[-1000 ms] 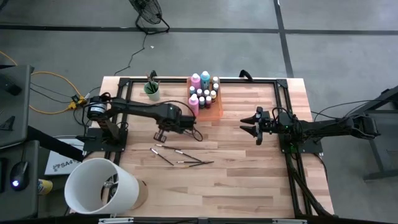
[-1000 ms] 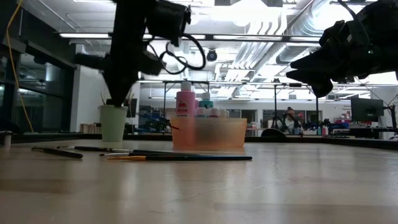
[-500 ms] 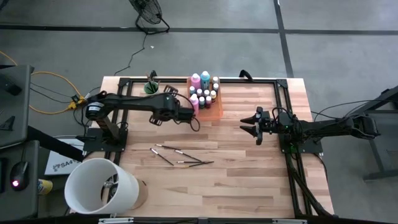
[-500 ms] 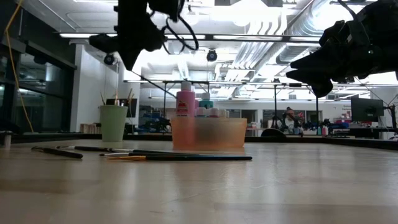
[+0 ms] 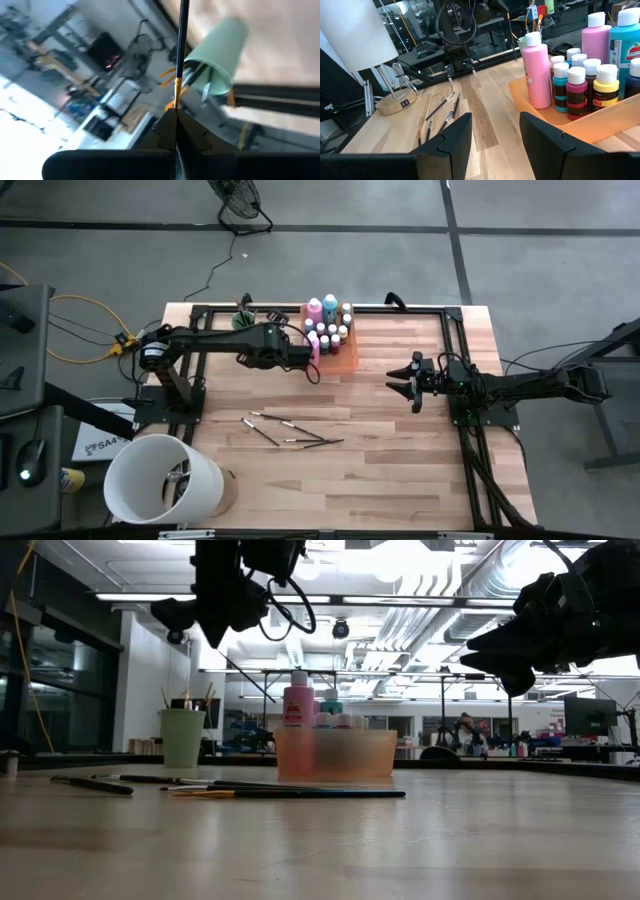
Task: Pick & Place Paint Supplies
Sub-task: Put the orange paintbrush into the cup
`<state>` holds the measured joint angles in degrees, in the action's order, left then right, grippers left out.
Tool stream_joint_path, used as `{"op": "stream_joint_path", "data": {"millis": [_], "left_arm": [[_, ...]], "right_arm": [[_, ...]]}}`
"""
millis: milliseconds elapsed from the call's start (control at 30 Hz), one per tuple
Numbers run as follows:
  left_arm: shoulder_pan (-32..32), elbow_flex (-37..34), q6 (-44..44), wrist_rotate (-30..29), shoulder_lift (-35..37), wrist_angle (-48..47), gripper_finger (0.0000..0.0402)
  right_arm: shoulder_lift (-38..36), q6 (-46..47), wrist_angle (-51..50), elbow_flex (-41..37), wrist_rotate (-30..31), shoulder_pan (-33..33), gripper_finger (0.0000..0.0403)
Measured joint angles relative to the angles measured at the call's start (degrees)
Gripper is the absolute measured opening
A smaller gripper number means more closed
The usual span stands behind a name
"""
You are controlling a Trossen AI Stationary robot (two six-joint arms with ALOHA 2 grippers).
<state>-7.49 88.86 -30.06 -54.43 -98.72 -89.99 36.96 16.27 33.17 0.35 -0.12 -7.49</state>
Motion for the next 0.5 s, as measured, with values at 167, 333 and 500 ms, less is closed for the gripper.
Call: {"op": "stream_joint_path", "data": {"millis": [167, 333, 500], "left_arm": [[-0.08, 0.0, -4.35, -5.34, 0.0, -0.04, 0.0], [-0.07, 0.0, -9.42, -9.08, 0.0, -0.04, 0.0], [-0.82, 0.0, -10.61, -9.19, 0.02, -0.03, 0.0]], "right_arm": [[0.0, -0.02, 0.0, -0.01, -0.01, -0.02, 0.016], [-0.01, -0.02, 0.0, -0.01, -0.02, 0.0, 0.016], [0.01, -0.02, 0.0, 0.01, -0.01, -0.01, 0.016]]}}
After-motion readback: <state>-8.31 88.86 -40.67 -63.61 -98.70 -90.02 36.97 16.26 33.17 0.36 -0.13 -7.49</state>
